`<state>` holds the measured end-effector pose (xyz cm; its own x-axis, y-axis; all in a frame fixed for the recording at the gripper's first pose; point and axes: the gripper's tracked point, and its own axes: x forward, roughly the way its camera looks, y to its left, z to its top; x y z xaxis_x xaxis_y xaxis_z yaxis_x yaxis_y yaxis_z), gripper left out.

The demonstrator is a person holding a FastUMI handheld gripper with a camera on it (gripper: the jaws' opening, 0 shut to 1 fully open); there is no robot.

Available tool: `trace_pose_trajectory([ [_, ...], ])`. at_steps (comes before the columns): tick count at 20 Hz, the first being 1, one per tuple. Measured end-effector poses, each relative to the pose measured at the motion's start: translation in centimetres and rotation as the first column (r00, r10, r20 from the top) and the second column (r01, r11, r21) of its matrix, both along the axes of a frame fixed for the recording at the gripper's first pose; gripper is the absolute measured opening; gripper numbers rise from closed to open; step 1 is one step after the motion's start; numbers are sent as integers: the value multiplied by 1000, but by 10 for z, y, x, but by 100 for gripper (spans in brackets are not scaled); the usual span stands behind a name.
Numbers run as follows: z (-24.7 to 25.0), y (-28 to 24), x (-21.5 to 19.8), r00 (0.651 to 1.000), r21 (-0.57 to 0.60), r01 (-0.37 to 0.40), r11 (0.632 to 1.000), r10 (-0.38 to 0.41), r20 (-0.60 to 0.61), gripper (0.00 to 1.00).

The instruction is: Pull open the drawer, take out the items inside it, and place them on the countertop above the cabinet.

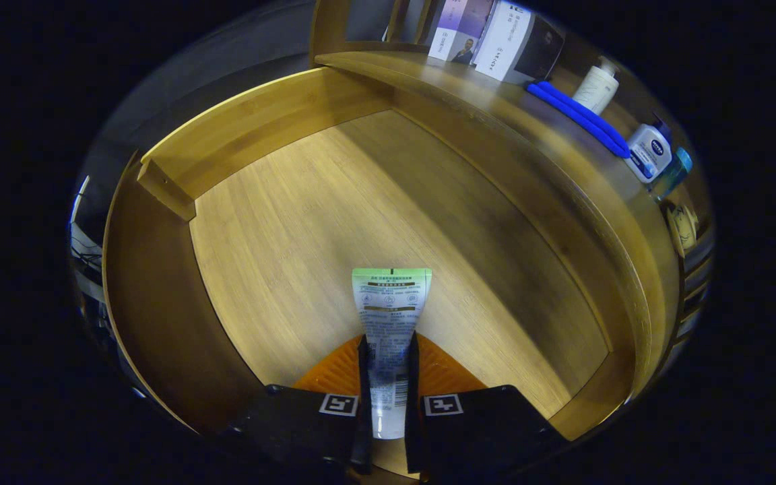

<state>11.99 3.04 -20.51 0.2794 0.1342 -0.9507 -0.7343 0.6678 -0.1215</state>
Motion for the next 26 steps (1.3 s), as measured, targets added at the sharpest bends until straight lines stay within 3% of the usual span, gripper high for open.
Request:
trace_pose_trajectory([
  [12, 90, 28, 26, 986, 181, 15, 983, -45, 159, 21],
  [18, 127, 29, 61, 962, 289, 117, 950, -182, 206, 21],
  [21, 141, 27, 83, 939, 354, 199, 914, -282, 199, 21],
  [26, 149, 23, 127, 866, 464, 387, 797, -487, 115, 21],
])
